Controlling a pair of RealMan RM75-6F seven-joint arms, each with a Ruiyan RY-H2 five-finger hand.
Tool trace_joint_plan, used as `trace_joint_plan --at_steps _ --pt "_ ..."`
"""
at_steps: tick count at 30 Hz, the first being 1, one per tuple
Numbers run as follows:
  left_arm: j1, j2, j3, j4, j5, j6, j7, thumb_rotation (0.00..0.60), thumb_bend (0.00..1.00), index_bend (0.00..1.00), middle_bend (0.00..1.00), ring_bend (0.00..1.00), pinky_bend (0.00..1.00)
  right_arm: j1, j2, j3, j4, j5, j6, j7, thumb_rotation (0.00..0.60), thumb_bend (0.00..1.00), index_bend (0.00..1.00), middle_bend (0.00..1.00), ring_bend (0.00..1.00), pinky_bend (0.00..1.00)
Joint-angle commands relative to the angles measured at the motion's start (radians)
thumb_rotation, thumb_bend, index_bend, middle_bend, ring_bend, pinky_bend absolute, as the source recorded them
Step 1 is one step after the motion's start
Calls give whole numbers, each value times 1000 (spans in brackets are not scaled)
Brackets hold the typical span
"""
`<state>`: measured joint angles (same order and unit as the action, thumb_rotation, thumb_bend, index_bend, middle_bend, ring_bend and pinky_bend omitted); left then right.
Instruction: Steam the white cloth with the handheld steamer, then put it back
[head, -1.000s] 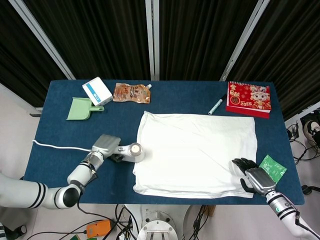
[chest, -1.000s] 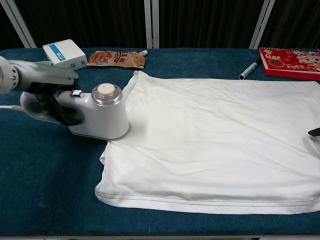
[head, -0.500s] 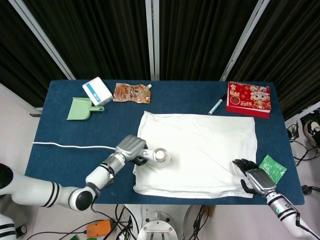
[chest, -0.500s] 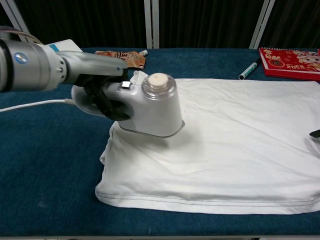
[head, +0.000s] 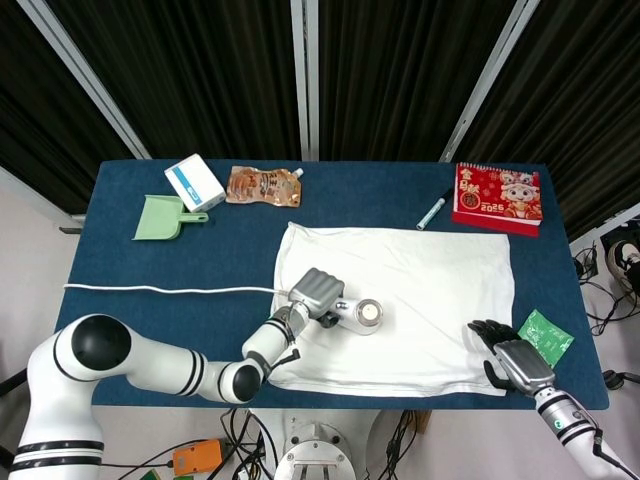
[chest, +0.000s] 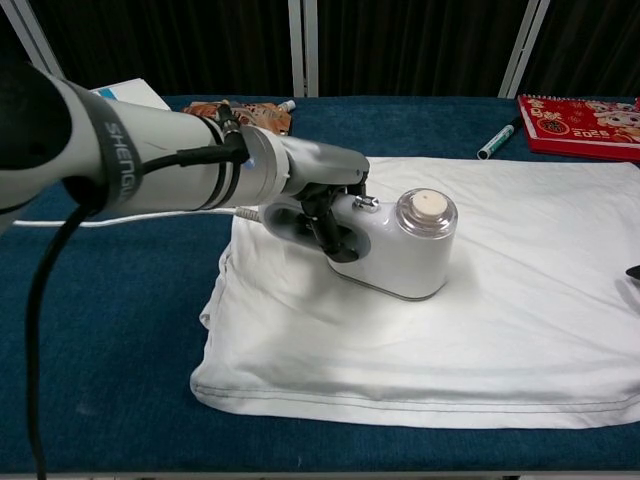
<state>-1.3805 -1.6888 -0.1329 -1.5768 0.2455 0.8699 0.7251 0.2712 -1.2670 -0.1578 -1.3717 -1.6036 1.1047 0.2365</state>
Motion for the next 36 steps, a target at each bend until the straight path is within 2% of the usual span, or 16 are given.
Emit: trace_joint_plan --at_steps 1,7,16,22,27,36 --pt "-23 -18 -21 59 -59 -12 11 497 690 772 914 741 654 -2 0 0 0 1 1 0 600 793 57 128 46 138" --pt "9 18 -44 111 -123 -34 -41 498 688 772 914 738 645 -3 -2 1 1 6 -3 0 600 793 57 128 46 138" --pt "94 66 -33 179 -153 -21 -105 498 686 772 913 736 645 -2 3 6 -5 7 0 -6 600 793 57 128 46 138" --pt "156 104 -22 186 -148 -18 -139 497 685 772 906 732 645 -4 5 8 -11 6 6 -10 600 793 57 128 46 138" --pt "196 128 -31 148 -96 -15 -174 497 684 772 907 732 645 -5 4 8 -13 4 8 -13 600 793 57 128 46 138" --pt "221 157 -39 0 94 22 -194 496 683 772 907 732 646 -7 10 8 -24 4 11 -21 600 793 57 128 46 138"
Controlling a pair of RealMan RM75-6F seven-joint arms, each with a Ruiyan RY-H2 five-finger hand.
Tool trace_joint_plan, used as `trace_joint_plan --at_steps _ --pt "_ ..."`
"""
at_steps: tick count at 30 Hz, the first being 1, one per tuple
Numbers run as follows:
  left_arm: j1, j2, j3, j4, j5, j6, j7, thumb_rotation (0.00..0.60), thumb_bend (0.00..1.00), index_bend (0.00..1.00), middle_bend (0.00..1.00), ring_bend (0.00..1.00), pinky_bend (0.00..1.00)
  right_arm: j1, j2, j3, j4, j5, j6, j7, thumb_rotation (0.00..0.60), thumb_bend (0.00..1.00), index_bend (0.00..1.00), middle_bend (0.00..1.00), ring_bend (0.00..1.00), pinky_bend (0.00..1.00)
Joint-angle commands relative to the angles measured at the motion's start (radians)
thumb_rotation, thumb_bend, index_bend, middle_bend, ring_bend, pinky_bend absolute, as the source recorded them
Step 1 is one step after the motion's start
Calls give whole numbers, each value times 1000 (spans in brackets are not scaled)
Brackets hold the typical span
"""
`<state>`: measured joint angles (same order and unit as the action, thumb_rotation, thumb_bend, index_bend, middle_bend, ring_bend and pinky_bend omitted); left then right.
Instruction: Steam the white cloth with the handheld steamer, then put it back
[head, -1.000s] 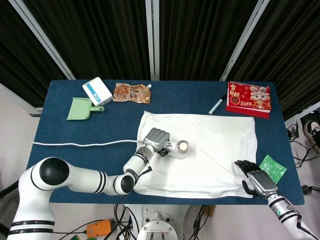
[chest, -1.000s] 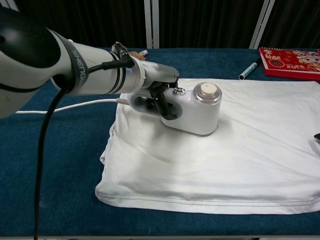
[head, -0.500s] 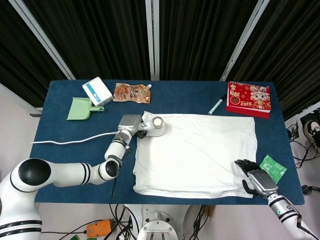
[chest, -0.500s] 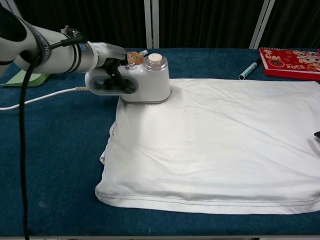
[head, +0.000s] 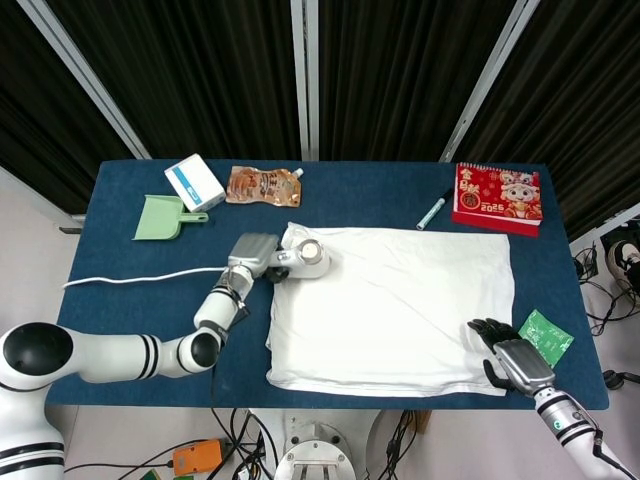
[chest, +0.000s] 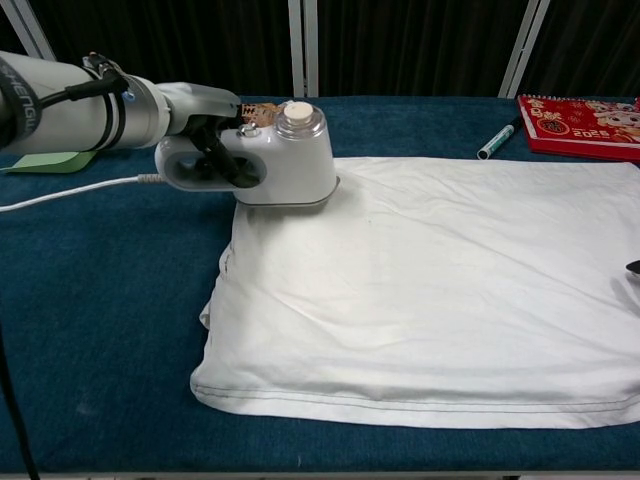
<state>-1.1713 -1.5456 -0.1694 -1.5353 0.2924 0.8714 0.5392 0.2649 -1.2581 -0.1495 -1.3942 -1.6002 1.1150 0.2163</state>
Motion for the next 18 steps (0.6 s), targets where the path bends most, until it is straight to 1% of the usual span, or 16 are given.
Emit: trace_joint_plan --at_steps 1,4,8,11,16,18 --pt "17 19 -2 -50 55 26 -12 495 682 772 906 732 646 -2 2 0 -2 1 2 0 600 793 57 128 46 138" --pt "44 42 10 -64 71 46 -25 497 680 772 907 732 645 -3 5 0 -1 -2 7 2 600 793 57 128 46 138" --pt "102 79 53 -71 94 83 -41 490 667 772 904 727 644 -7 3 0 4 -9 20 12 600 793 57 128 46 138" --pt "148 115 75 -74 99 90 -68 491 650 772 890 716 613 -8 2 -1 11 -16 27 19 600 793 57 128 46 138" --pt "215 161 96 -74 118 98 -112 490 633 773 877 702 603 -12 0 4 18 -23 48 27 600 792 57 128 46 138" --pt "231 176 107 -72 108 85 -112 489 626 770 868 694 591 -12 0 5 19 -27 54 28 600 793 57 128 46 137"
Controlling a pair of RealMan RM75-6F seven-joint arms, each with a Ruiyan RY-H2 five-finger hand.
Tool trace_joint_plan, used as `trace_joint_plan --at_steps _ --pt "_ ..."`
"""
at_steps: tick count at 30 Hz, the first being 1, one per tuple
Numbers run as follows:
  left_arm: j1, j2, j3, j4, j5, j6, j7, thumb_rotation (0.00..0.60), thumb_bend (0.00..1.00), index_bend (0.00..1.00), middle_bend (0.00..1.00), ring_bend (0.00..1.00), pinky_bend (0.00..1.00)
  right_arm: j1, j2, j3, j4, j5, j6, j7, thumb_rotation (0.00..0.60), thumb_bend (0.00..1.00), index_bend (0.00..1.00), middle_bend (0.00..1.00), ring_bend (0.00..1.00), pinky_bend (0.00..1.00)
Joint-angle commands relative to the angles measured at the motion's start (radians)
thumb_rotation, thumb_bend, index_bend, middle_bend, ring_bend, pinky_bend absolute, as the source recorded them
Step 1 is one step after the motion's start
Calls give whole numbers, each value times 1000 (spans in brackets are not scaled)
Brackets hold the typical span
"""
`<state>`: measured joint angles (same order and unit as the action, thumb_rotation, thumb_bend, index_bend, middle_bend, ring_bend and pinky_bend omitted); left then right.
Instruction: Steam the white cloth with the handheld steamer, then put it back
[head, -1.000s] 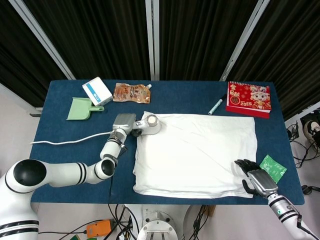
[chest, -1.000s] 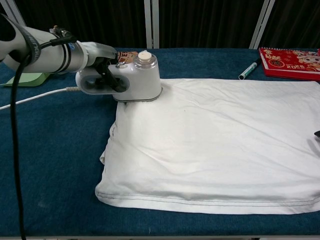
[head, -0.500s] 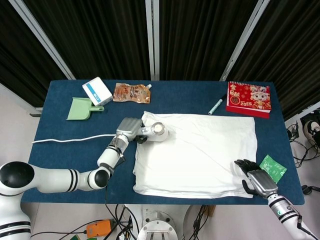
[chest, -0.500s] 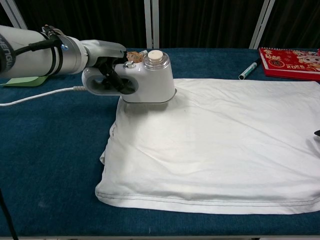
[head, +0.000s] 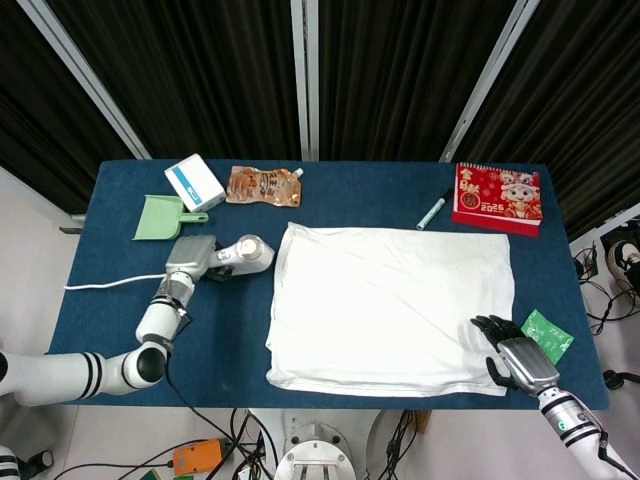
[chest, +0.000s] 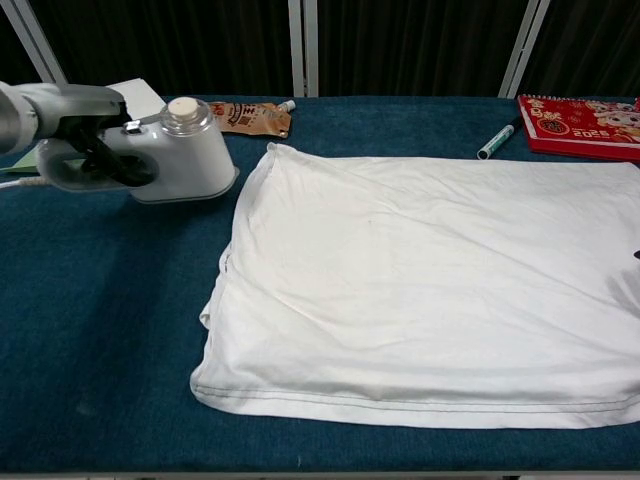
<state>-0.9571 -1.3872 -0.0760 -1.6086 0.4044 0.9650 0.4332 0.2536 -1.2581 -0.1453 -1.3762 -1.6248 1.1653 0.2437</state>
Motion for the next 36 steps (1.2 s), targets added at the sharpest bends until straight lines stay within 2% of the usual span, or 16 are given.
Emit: trace_joint_plan --at_steps 1,4,7,9,11,14,17,20,23,25,27,29,31,33,36 --pt "19 25 19 1 -13 -21 0 490 612 763 853 681 577 -1 0 1 0 -4 6 0 600 793 57 128 46 138" --pt "22 31 31 9 -24 -39 20 489 520 701 778 616 556 -2 2 2 -3 -9 13 -5 600 793 57 128 46 138" --pt "30 32 36 2 -13 -39 29 488 382 535 638 499 522 -5 4 1 -7 -10 18 -9 600 793 57 128 46 137" --pt "37 37 38 -8 5 -28 32 490 302 389 489 372 442 -7 5 1 -10 -10 22 -12 600 793 57 128 46 138" --pt "46 40 40 -16 25 -8 36 490 232 243 346 232 321 -8 7 2 -12 -10 26 -14 600 792 57 128 46 138" --pt "58 64 51 -48 45 5 49 491 179 105 202 96 181 -12 13 5 -16 -7 34 -18 600 793 57 128 46 138" --pt "79 101 66 -95 82 22 52 490 158 18 101 21 109 -19 25 13 -20 0 52 -22 600 794 57 128 46 138" --pt "121 156 86 -162 161 61 31 491 153 0 64 0 63 -27 46 28 -26 10 78 -23 600 793 57 128 46 138" --pt "203 213 100 -223 293 164 -39 492 146 0 62 0 28 -37 77 50 -38 27 115 -22 600 778 56 128 46 138" --pt "278 241 115 -234 399 267 -97 492 140 0 64 0 19 -45 108 67 -50 45 138 -21 600 703 50 128 46 138" --pt "355 248 135 -206 512 381 -145 489 133 0 65 2 7 -54 145 86 -71 67 160 -21 600 530 29 128 46 138" --pt "418 244 162 -164 598 468 -170 490 128 0 65 5 0 -59 180 101 -94 85 172 -11 600 289 5 128 41 137" --pt "484 241 188 -119 672 542 -203 491 124 0 65 2 0 -62 218 114 -115 105 176 -2 600 163 0 125 19 119" --pt "543 245 208 -89 720 589 -246 493 121 0 65 0 0 -67 245 126 -131 125 181 -17 600 108 0 108 2 86" --pt "618 259 227 -73 762 632 -314 489 116 3 65 0 0 -81 261 137 -153 141 200 -40 600 85 0 78 0 65"
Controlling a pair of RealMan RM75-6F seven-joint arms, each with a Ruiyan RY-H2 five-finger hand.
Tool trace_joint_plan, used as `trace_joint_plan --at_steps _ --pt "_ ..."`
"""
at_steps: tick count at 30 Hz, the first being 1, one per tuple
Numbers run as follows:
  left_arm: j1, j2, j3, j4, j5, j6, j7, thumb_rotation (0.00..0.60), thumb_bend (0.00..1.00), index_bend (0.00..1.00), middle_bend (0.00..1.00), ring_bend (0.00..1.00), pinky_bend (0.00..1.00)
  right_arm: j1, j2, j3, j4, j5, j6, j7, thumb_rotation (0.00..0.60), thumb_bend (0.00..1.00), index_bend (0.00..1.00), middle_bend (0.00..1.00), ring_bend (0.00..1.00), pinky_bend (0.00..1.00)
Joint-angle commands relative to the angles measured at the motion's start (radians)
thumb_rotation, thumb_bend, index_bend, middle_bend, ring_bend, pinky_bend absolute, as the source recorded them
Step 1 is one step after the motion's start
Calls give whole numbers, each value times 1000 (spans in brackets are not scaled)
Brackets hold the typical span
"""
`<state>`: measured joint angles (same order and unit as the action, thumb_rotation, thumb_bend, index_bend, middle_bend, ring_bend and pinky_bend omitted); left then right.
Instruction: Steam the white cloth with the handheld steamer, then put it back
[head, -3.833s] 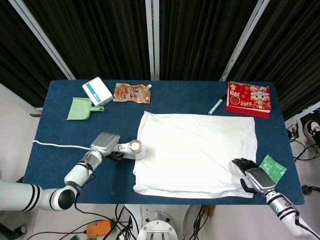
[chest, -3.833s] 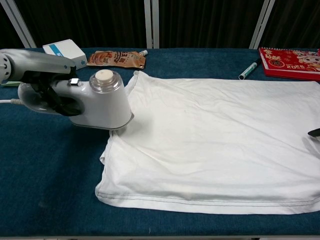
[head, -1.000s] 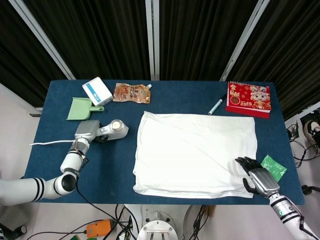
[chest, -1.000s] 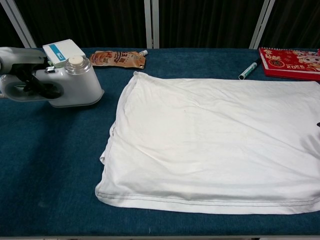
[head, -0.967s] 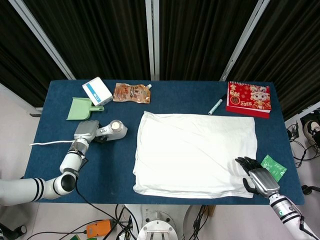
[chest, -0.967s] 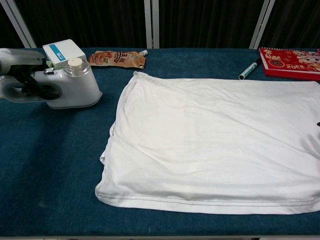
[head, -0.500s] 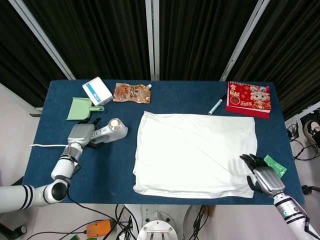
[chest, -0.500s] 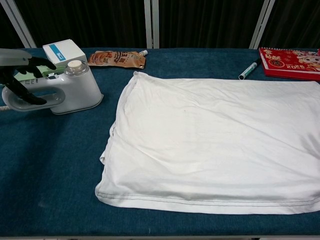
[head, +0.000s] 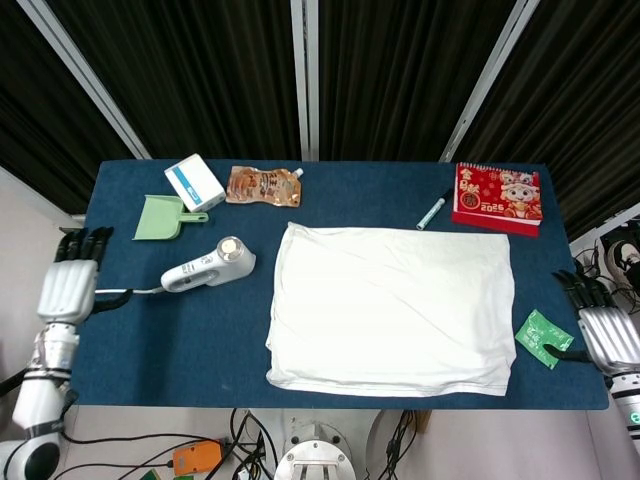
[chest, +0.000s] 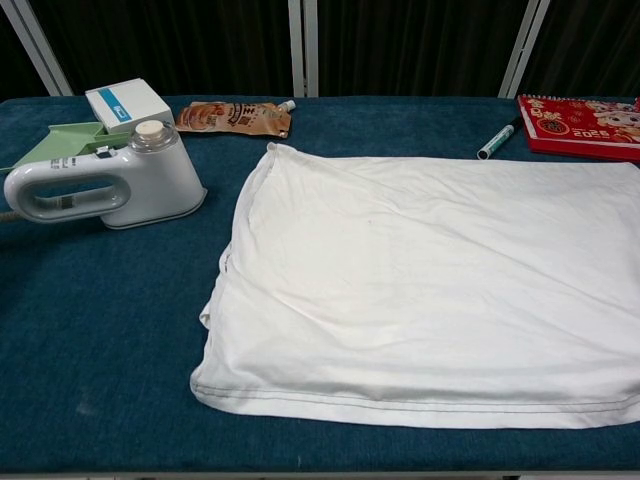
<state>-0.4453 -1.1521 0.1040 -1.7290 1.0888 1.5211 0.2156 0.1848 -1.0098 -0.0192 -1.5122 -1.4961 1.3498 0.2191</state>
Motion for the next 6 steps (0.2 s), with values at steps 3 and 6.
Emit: trace_joint_plan --at_steps 3,6 --pt "168 31 60 64 117 107 -147 494 116 9 68 0 0 -31 11 16 -27 12 45 -24 600 84 0 77 0 65" --pt "214 22 70 76 153 117 -178 497 116 9 87 0 0 -49 -2 14 -29 3 70 -29 600 83 0 78 0 65"
